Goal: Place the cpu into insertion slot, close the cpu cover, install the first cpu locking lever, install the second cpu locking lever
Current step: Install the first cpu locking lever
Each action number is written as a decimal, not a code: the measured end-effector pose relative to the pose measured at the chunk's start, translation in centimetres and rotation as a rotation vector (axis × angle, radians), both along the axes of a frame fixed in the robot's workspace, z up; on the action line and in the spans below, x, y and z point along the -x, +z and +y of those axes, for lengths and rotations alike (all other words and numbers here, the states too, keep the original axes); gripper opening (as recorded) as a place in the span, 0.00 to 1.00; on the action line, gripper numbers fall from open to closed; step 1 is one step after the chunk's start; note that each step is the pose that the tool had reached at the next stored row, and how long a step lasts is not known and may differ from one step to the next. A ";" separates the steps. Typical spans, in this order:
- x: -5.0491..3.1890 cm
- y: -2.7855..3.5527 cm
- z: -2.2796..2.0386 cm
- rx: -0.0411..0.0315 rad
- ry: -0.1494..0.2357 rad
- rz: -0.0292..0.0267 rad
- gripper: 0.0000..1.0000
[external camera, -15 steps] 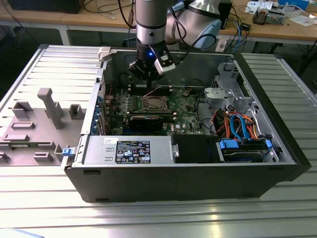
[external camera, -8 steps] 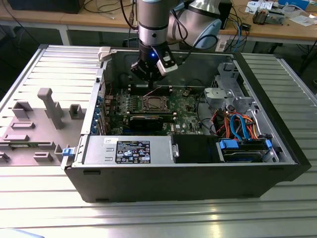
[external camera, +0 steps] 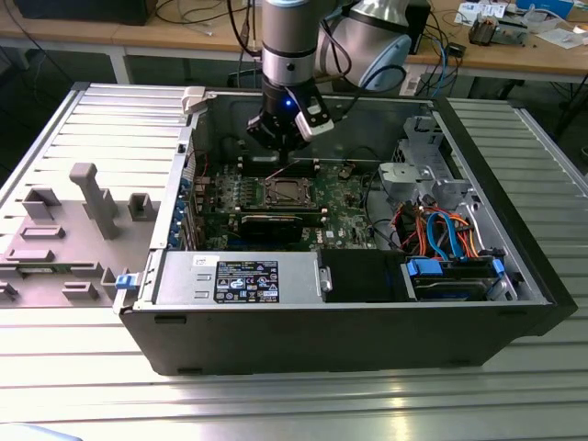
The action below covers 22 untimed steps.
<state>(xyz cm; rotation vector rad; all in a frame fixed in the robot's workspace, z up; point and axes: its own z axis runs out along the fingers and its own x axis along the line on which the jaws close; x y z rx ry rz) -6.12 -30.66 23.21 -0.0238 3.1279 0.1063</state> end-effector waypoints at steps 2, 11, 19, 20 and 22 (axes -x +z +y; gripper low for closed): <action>-0.13 -0.11 0.07 0.0000 0.000 -0.0001 0.11; -1.05 -0.65 0.25 0.0003 0.000 0.0001 0.11; -1.71 -1.38 0.28 0.0004 0.000 0.0000 0.11; -1.78 -1.47 0.28 0.0004 0.000 0.0000 0.11; -1.94 -1.64 0.28 0.0004 0.000 0.0001 0.11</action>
